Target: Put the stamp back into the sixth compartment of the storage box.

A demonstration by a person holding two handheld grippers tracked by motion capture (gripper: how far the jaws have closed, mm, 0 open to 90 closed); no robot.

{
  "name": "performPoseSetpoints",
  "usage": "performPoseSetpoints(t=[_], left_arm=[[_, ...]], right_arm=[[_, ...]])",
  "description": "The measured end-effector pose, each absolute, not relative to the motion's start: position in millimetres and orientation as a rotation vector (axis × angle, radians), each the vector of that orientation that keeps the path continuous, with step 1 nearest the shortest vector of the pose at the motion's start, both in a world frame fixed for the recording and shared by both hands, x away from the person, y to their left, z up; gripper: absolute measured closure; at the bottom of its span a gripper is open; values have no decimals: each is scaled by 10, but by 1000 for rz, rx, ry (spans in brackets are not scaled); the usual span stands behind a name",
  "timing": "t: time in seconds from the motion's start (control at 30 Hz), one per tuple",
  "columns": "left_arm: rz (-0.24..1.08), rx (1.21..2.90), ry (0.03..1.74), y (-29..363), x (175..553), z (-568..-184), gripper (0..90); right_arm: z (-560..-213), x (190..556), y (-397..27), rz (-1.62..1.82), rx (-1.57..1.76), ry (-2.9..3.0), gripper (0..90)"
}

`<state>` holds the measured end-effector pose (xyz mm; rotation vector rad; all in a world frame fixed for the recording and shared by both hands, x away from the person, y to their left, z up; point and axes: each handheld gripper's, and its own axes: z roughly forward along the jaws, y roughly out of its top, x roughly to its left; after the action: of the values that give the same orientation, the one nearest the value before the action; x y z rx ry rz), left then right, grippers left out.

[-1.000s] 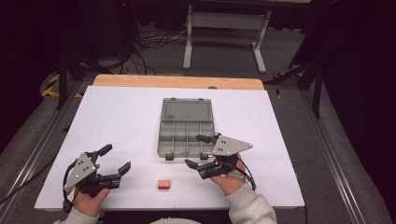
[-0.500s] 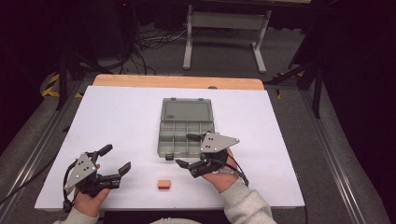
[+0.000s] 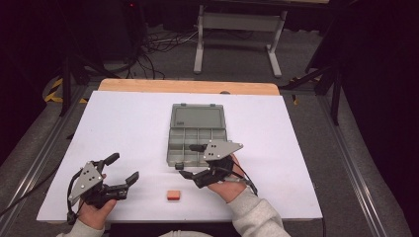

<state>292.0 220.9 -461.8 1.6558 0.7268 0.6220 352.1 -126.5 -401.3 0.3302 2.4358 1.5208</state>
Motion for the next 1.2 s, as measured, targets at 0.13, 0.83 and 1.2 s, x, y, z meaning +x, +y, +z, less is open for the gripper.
performPoseSetpoints(t=[0.13, 0.83, 1.2], left_arm=[[622, 1656, 725, 2209, 2919, -4619, 121], [620, 1660, 718, 2209, 2922, -4619, 121], [621, 1666, 720, 2203, 2921, -4620, 120]], right_arm=[[-4023, 3524, -1219, 1504, 297, 2460, 207], [-3947, 3525, -1047, 1331, 105, 2667, 231], [-3963, 3529, -976, 1224, 47, 2777, 234]])
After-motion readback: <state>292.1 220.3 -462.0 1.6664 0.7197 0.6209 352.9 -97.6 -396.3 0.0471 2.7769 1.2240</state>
